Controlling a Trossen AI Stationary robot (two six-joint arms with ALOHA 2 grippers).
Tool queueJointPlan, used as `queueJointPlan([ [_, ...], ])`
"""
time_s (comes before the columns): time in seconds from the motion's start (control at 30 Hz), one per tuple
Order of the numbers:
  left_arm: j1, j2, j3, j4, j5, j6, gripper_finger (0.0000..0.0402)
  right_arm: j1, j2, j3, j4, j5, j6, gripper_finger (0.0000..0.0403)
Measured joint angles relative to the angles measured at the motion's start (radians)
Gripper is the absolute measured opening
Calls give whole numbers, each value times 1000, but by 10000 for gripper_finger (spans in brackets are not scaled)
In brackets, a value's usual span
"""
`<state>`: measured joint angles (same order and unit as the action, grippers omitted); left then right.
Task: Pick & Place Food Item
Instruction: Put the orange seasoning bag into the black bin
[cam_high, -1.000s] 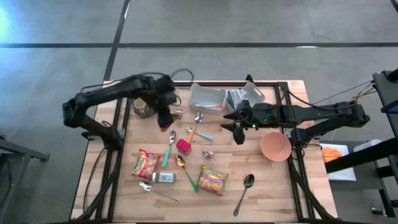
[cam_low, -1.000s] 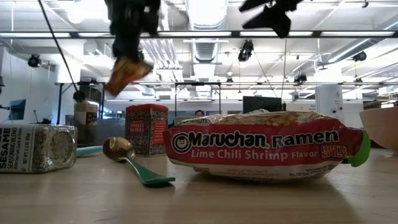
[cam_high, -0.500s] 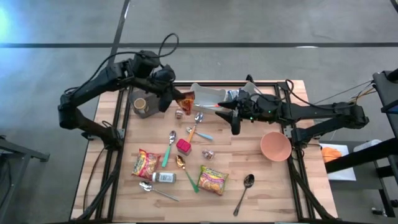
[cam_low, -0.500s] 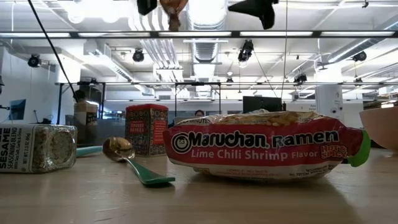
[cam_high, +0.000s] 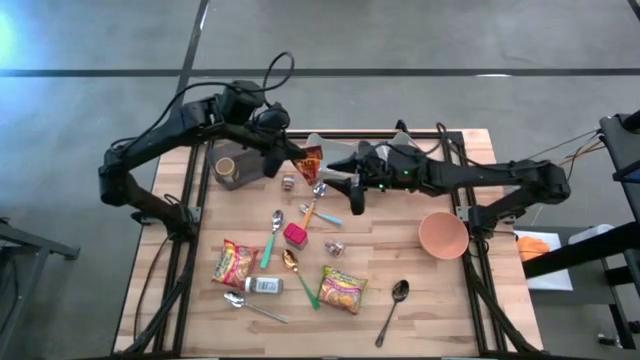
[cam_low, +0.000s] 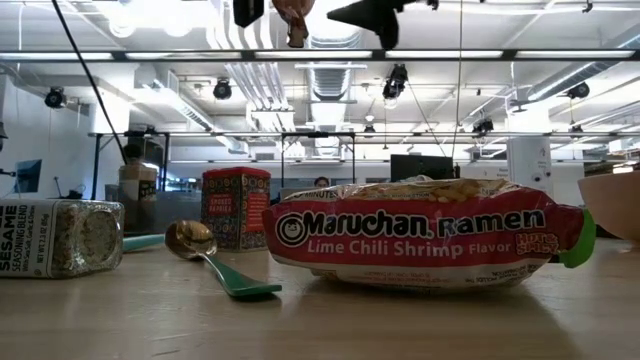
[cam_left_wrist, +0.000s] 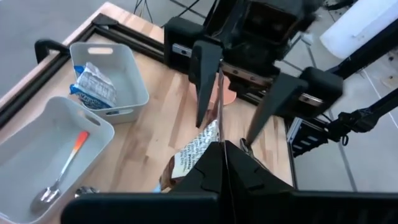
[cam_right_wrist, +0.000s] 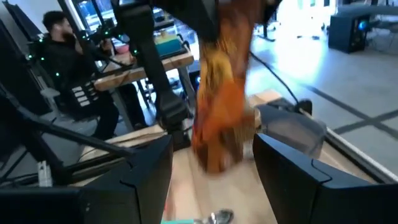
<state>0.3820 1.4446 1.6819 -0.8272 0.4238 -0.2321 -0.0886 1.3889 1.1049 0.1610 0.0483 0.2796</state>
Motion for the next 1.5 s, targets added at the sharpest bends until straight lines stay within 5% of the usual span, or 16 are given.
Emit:
queueJointPlan([
  [0.6,-1,0,2,31,48,-4,0,-17,179,254,-106,3,-78,216],
  [1.03,-1,0,2,48,56,-1,0,-17,172,251,-126,0,-137,35],
  [1.5,-1,0,2,79,59,-36,22,-17,167,249,-132,-38,-125,28],
])
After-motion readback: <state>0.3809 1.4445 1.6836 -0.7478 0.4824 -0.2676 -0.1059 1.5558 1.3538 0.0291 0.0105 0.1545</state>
